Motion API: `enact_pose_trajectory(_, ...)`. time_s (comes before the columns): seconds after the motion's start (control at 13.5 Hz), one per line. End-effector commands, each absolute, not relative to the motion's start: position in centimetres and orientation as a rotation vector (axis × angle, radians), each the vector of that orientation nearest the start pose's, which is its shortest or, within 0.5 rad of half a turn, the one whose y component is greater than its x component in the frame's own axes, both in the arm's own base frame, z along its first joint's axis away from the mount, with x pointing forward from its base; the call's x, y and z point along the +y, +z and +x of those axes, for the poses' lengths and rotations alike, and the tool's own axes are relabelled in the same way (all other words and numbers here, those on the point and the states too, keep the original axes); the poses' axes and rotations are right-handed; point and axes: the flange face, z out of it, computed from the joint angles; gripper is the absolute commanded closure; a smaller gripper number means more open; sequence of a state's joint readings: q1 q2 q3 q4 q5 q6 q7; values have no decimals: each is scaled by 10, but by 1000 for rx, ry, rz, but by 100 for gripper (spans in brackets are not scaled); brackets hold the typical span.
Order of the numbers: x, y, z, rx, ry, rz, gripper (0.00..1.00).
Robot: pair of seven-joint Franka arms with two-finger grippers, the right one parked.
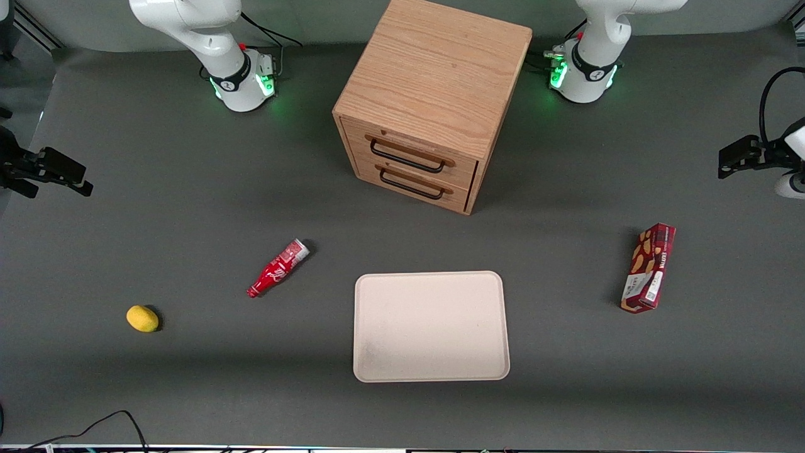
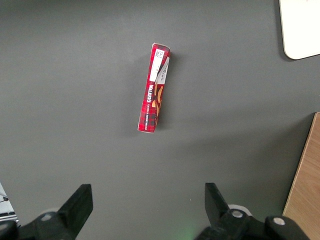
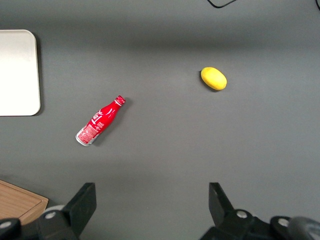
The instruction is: Place red cookie box on tray
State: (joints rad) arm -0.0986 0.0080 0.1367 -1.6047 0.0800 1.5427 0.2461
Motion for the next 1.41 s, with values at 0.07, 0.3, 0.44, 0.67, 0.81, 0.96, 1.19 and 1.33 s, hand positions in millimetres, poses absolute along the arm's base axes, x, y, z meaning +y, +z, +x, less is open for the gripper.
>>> enact_pose_trajectory(0.07,29,613,552,311,108,-3036,0)
enact_pose_trajectory(0.3,33,608,554,315,124,-3044,0)
enact_pose_trajectory(0.44,29,603,548,317,190,-3058,0)
enact_pose_trajectory(0.67,26,580,546,313,232,-3073,0)
enact_pose_trajectory(0.81,26,555,550,330,212,-3068,0)
enact_pose_trajectory(0.96,24,523,554,351,176,-3066,0)
enact_pose_trajectory(1.19,24,466,558,453,92,-3052,0)
enact_pose_trajectory(1.33,24,436,563,524,56,-3037,0)
